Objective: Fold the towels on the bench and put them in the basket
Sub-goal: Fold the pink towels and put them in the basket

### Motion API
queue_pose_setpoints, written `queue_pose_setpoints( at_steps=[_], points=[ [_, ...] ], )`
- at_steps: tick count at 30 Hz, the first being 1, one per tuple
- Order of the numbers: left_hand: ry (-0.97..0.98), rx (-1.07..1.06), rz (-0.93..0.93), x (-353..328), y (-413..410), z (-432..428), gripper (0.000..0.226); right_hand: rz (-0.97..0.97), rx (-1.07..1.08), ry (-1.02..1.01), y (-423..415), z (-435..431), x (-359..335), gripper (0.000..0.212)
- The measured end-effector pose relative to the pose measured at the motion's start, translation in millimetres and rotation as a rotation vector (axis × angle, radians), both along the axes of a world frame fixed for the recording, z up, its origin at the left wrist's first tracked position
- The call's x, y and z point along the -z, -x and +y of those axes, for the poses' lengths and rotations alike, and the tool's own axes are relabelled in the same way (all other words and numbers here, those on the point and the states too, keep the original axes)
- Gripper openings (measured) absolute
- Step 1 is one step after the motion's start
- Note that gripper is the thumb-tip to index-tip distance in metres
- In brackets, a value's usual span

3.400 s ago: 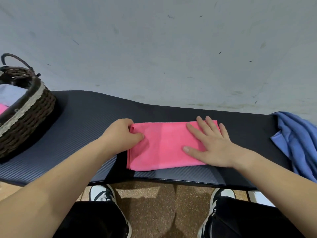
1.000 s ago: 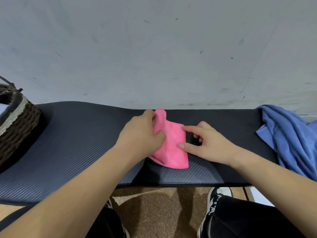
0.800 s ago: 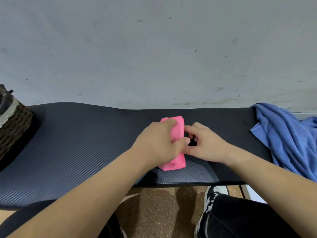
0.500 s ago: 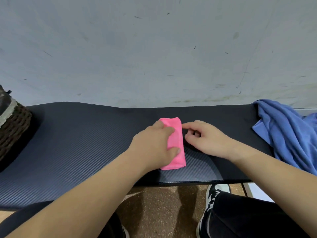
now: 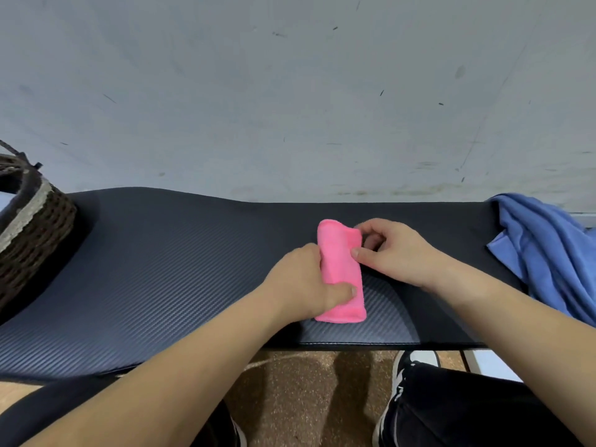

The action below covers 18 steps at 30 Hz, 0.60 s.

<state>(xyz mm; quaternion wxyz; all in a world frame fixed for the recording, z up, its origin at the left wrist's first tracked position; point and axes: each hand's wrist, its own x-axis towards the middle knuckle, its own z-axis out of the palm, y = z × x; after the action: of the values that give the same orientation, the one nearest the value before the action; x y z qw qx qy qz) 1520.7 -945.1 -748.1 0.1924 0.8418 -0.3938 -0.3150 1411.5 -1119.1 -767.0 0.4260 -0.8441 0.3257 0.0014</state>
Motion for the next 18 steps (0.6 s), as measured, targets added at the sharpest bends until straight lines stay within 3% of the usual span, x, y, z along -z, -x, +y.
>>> queue_pose_setpoints(
  at_steps=[3,5,8,11,14,18],
  points=[
    [0.104,-0.043,0.121,-16.5,-8.8,7.5,0.032,-0.066,-0.032,-0.213,8.4,-5.7,-8.2,0.084],
    [0.179,-0.026,0.271,-31.3,-16.9,19.7,0.03,-0.109,-0.108,-0.342,13.8,-2.7,-15.8,0.093],
    [0.231,0.021,0.379,-52.4,-29.1,42.3,0.031,-0.144,-0.167,-0.447,15.1,11.7,-31.2,0.067],
    [0.288,-0.093,0.357,-62.5,-38.3,60.7,0.037,-0.211,-0.103,-0.546,10.0,34.8,-45.7,0.045],
    [0.291,-0.26,0.345,-65.4,-49.5,82.7,0.047,-0.25,0.053,-0.61,-1.1,61.6,-54.8,0.035],
    [0.285,-0.417,0.574,-70.6,-68.7,130.0,0.048,-0.242,0.156,-0.675,-26.0,108.3,-60.7,0.029]
  ],
)
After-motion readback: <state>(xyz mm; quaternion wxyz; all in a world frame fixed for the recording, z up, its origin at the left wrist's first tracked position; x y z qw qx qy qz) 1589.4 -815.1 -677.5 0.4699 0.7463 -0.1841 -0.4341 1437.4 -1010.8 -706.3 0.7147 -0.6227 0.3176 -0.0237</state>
